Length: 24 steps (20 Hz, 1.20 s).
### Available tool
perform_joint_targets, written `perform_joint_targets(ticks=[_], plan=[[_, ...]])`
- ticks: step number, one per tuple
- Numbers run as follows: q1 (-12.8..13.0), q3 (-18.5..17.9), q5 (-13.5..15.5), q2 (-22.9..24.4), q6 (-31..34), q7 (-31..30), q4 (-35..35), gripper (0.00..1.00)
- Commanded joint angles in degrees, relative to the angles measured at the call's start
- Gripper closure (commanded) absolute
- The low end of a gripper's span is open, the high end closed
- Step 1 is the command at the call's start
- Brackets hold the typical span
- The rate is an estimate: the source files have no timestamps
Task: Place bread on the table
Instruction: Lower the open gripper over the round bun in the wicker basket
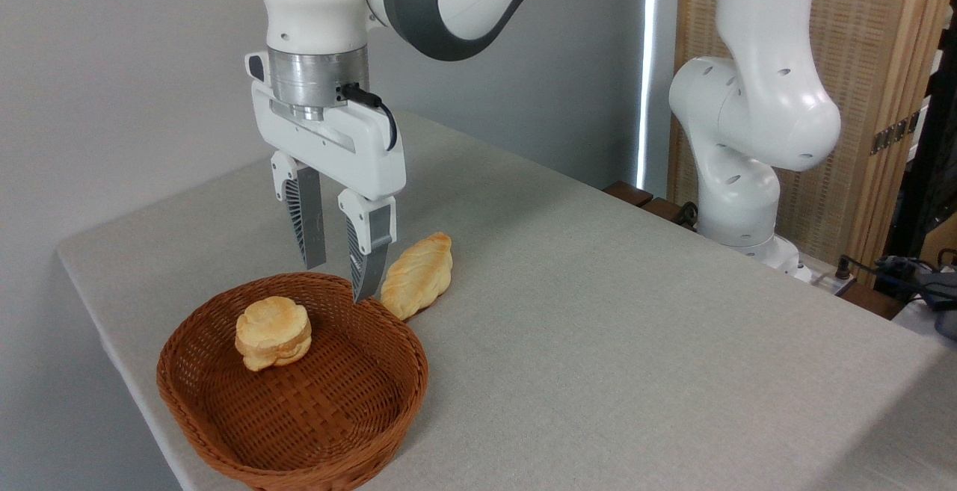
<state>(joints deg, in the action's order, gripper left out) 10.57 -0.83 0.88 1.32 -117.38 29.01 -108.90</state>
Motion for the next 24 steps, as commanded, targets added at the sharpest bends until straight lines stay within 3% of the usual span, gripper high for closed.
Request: perform_joint_targets(ticks=[1,7,19,24], plan=[[-0.5,0.6,0.8,-0.6,1.1,0.2,0.2,0.00],[0.1,0.7,0.8,-1.8,-0.2,0.8,0.2,0.00],[2.4,2.6,0.9,-6.6,-15.8,1.8,0.0,0.00],[2.4,3.6,0.9,-8.4,-17.7,1.8,0.1,0.00]])
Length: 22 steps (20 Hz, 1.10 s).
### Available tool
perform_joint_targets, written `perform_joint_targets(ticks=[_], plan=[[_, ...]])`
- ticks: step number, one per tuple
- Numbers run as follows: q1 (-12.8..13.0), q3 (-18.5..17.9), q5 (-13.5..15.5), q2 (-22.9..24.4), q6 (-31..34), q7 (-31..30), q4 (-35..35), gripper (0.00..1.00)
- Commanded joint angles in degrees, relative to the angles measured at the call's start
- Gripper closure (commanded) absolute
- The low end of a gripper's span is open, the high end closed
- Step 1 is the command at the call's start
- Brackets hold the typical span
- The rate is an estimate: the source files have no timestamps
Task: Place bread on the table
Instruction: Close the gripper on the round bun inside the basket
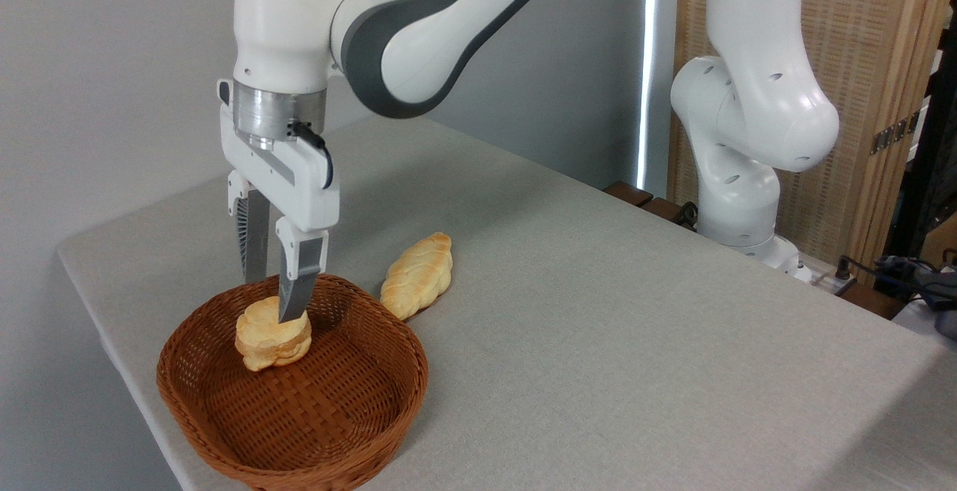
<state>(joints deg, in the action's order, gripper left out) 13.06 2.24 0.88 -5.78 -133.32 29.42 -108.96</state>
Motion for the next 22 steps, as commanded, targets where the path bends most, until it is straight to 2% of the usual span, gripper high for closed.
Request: perform_joint_targets(ticks=[1,10,22], plan=[[0.0,0.5,0.9,-1.6,-2.3,1.3,0.1,0.00],[0.1,1.0,0.7,-4.2,-3.9,1.3,0.1,0.00],[0.0,1.3,0.5,-4.8,-3.9,1.3,0.1,0.00]])
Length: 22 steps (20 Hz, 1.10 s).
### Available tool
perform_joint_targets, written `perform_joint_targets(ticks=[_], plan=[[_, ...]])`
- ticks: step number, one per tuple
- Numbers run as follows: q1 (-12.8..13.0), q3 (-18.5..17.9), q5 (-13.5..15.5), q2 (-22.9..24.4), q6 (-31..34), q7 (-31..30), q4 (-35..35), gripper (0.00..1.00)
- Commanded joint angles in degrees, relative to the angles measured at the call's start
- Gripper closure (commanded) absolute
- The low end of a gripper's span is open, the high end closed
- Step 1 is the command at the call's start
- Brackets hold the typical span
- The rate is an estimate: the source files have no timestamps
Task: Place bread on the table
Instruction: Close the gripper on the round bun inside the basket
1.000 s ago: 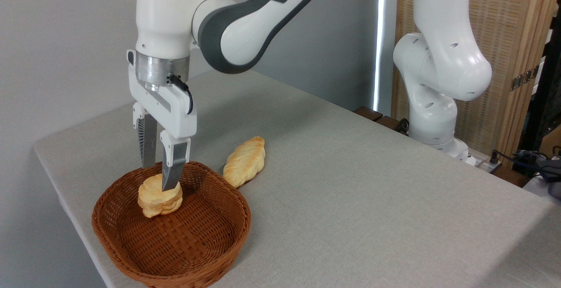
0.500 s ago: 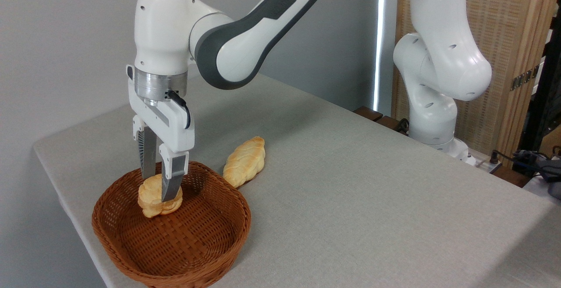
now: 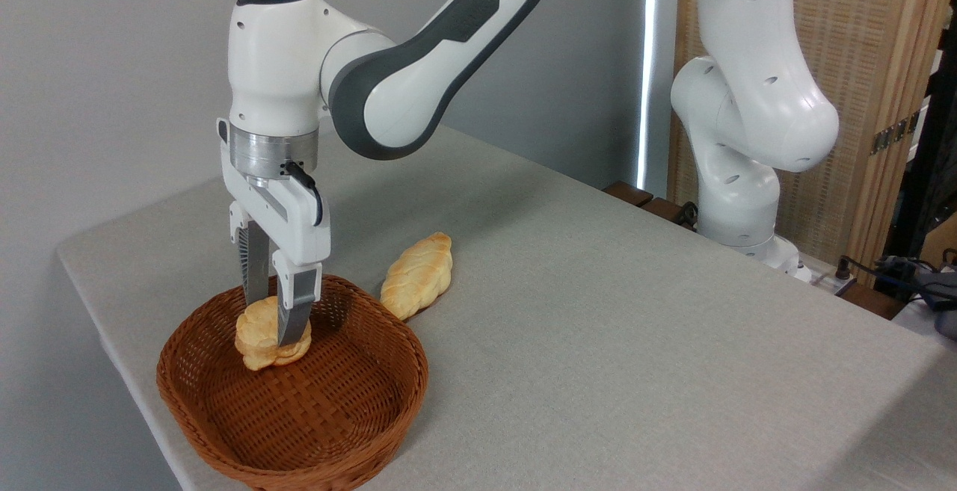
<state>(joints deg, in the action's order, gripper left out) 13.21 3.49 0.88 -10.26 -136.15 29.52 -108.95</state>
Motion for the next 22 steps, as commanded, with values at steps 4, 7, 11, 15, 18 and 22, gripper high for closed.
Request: perform_joint_targets(ticks=[4,7,11,15,18,22], plan=[[-0.1,0.0,0.1,-0.4,-1.0,1.3,0.1,0.20],[-0.2,0.0,0.1,-0.4,-1.0,1.3,0.1,0.43],[-0.2,-0.1,0.1,-0.5,-1.0,1.3,0.1,0.54],[-0.2,-0.1,0.1,-0.5,-1.0,1.3,0.1,0.54],[-0.2,-0.1,0.1,-0.3,-1.0,1.3,0.1,0.53],[-0.4,-0.6,0.2,0.6,-0.8,1.3,0.2,0.53]])
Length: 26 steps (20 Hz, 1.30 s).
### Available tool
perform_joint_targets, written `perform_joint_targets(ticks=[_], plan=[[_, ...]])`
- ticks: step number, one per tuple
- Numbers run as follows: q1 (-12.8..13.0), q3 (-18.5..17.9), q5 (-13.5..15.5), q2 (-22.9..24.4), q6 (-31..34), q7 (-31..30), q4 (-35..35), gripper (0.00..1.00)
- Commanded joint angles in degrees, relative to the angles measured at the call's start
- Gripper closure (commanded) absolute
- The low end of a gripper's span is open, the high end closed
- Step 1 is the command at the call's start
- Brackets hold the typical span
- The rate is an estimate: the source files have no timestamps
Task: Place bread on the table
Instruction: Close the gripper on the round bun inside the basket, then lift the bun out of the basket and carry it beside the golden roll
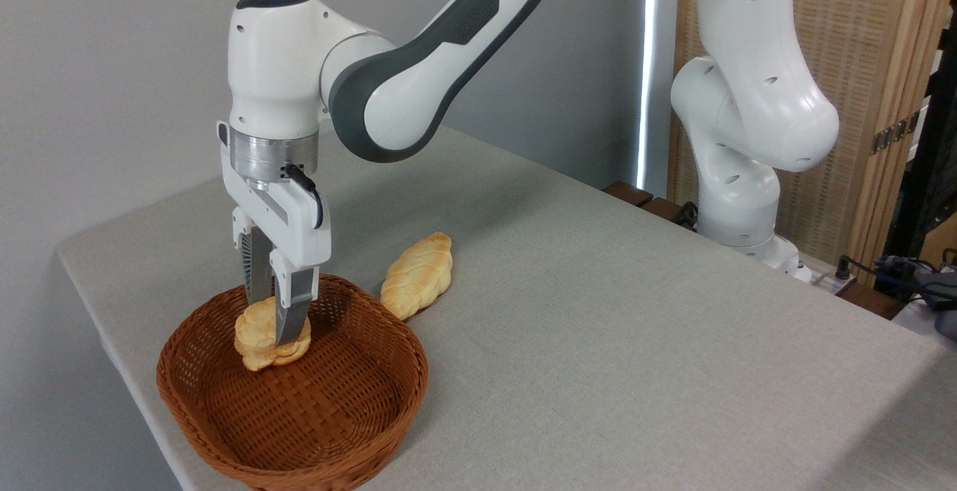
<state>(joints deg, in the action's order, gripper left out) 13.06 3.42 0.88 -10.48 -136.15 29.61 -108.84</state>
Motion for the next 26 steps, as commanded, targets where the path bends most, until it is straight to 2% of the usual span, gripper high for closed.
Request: perform_joint_targets(ticks=[1,6,8,13,17,19,22,26], plan=[[-0.2,-0.5,0.2,1.0,-0.7,1.2,0.1,0.53],[-0.5,-0.9,0.6,3.8,-0.2,0.4,-0.1,0.53],[-0.6,-0.9,0.7,5.1,2.0,0.4,-0.1,0.53],[-0.7,-3.5,0.8,9.9,9.8,0.6,-0.2,0.52],[-0.8,-4.2,0.8,12.8,14.9,0.7,-0.5,0.52],[-0.7,-6.0,0.8,14.2,17.7,1.0,-0.6,0.52],[-0.8,-6.3,0.8,16.6,23.6,1.2,-1.9,0.52],[-0.8,-6.7,0.7,18.5,27.6,1.2,-4.6,0.52]])
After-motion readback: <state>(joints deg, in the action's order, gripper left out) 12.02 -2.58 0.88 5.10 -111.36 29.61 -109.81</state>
